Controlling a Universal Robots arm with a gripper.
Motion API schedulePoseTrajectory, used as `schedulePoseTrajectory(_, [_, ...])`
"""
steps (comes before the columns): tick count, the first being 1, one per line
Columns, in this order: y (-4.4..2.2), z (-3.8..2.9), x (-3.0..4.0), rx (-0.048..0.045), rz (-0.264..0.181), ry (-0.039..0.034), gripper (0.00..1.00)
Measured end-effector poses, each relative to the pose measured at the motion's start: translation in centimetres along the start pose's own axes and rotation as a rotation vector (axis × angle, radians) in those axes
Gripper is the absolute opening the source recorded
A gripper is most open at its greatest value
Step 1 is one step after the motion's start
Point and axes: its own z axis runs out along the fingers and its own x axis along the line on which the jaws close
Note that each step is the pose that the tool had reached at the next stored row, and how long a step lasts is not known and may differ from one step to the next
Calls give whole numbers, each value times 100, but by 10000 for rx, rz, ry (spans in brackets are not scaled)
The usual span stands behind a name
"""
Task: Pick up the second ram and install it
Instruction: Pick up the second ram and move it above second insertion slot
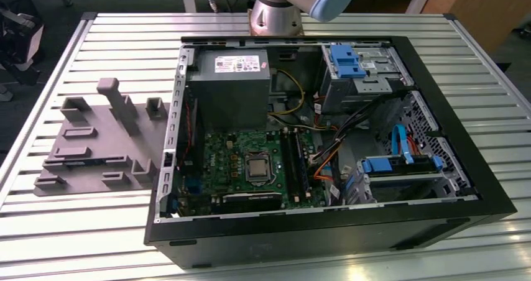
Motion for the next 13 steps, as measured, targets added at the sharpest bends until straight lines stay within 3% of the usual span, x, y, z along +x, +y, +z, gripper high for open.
schedulePoseTrajectory(7, [0, 3, 0, 7, 695, -12, 11])
schedulePoseTrajectory(13, [0, 3, 0, 7, 726, -13, 11])
